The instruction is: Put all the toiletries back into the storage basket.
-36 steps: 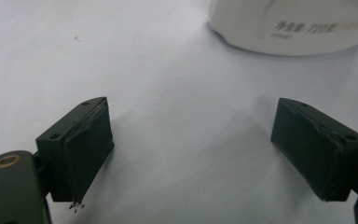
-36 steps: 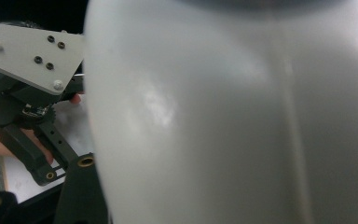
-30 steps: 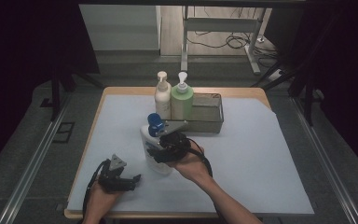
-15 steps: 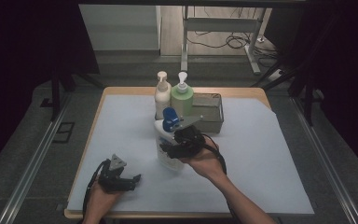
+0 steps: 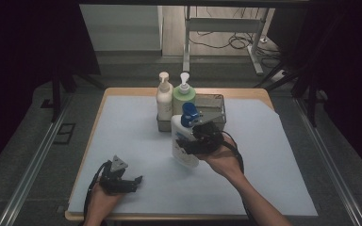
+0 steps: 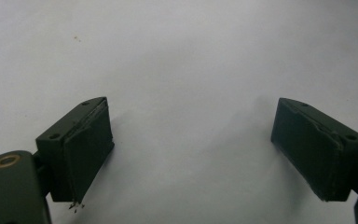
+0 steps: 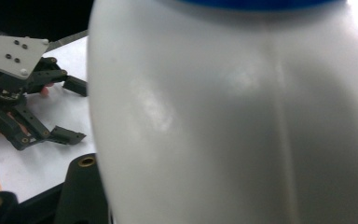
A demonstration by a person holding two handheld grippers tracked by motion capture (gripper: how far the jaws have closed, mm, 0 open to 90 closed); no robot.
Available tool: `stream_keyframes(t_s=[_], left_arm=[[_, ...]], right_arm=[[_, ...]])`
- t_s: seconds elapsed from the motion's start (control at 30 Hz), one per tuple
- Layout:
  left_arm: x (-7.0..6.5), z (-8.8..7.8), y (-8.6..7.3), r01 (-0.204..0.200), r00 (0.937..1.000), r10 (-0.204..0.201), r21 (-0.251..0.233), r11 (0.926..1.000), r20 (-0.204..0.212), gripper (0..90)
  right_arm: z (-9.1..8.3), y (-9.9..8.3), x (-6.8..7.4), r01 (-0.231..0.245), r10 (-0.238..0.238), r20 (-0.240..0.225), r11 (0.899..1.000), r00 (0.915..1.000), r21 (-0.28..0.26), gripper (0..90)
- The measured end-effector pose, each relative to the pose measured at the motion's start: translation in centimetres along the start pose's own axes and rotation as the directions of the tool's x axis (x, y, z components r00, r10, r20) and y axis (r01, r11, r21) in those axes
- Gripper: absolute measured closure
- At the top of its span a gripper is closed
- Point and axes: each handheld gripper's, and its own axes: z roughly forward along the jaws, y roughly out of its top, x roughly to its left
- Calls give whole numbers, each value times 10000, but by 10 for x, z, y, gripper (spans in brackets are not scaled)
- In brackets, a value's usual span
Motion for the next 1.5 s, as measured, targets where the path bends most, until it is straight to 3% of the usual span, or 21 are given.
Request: stream_keyframes(t_s=[0.57, 0.9, 1.5], left_arm=[[0, 0, 0, 4, 10000, -4, 10, 10000, -12, 123], [0, 0, 0, 6, 10000, -6, 13, 10000, -10, 123], [0, 0, 0, -5, 10000, 5, 26, 10000, -14, 123]], right_arm=[[-32, -2, -32, -492, 495, 726, 9988, 9961, -64, 401], [-52, 0, -55, -812, 830, 1302, 9965, 9880, -191, 402], [-55, 11, -87, -1193, 1245, 2129, 9922, 9691, -370, 403]])
